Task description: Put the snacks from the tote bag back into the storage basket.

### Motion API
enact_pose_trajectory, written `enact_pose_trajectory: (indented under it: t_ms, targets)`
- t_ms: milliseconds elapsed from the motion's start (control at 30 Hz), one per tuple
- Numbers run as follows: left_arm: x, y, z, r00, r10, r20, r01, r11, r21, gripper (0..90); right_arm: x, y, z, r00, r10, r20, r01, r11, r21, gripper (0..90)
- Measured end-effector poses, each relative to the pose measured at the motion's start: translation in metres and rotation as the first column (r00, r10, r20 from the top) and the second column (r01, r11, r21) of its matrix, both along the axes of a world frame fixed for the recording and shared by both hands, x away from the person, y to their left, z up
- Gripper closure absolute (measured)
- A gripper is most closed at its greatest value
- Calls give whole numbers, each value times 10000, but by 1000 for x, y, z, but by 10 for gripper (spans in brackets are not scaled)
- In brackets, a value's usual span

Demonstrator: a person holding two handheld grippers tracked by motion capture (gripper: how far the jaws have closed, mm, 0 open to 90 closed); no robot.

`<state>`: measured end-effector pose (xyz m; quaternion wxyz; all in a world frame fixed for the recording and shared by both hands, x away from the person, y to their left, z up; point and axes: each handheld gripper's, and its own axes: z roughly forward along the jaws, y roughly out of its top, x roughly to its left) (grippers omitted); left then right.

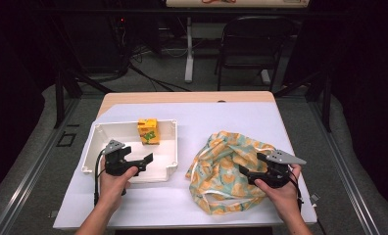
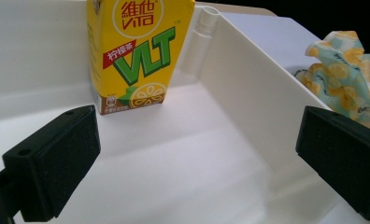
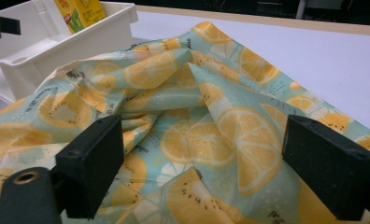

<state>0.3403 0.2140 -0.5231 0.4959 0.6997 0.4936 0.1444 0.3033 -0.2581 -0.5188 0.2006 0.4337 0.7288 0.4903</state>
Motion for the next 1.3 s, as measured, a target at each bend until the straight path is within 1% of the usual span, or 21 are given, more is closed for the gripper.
enact_pose_trajectory:
  t_ms: [100,133,267,333,400,533,633,833,900,933,1167,1233,1300]
  targets:
    - [-6,1,0,9999,-73,124,73,10000,38,0,0,1,0,10000,-12,8,12,10000,-69,102]
    - [-9,1,1,9999,-84,151,82,9999,140,0,-1,1,0,10000,-7,20,7,10000,-54,101]
    - [-16,3,1,9995,-198,248,192,9995,234,0,-2,-2,0,10000,-39,16,39,10000,-27,93]
    - [-20,6,1,9992,-265,295,260,9995,149,0,-3,-4,0,10000,-69,-3,69,10000,-66,92]
    - [-23,8,2,9993,-302,229,300,9995,69,0,-4,-5,0,9999,-151,12,151,9999,-3,91]
    - [-31,12,1,9986,-324,407,320,9994,110,0,-7,-8,1,9998,-203,0,203,9997,-96,83]
    - [-36,17,0,9987,-249,438,248,9997,37,0,-9,-11,3,9994,-329,57,329,9995,16,81]
    - [-45,27,-3,9991,-150,405,142,9997,189,0,-10,-14,3,9993,-365,18,365,9993,-57,75]
    - [-48,31,-3,9990,-100,445,91,9998,198,0,-11,-14,3,9990,-443,-20,443,9989,-118,74]
    - [-49,33,-4,9990,-67,449,59,9998,180,0,-12,-16,2,9993,-374,-47,373,9992,-123,72]
    - [-55,48,-4,9983,213,534,-218,9997,92,0,-16,-26,0,9978,-635,-207,632,9979,-159,71]
    - [-57,51,-4,9978,243,610,-255,9995,193,0,-16,-26,0,9978,-648,-154,646,9978,-163,71]
    - [-58,54,-5,9976,264,642,-273,9995,137,0,-16,-27,-1,9980,-619,-154,617,9980,-136,71]
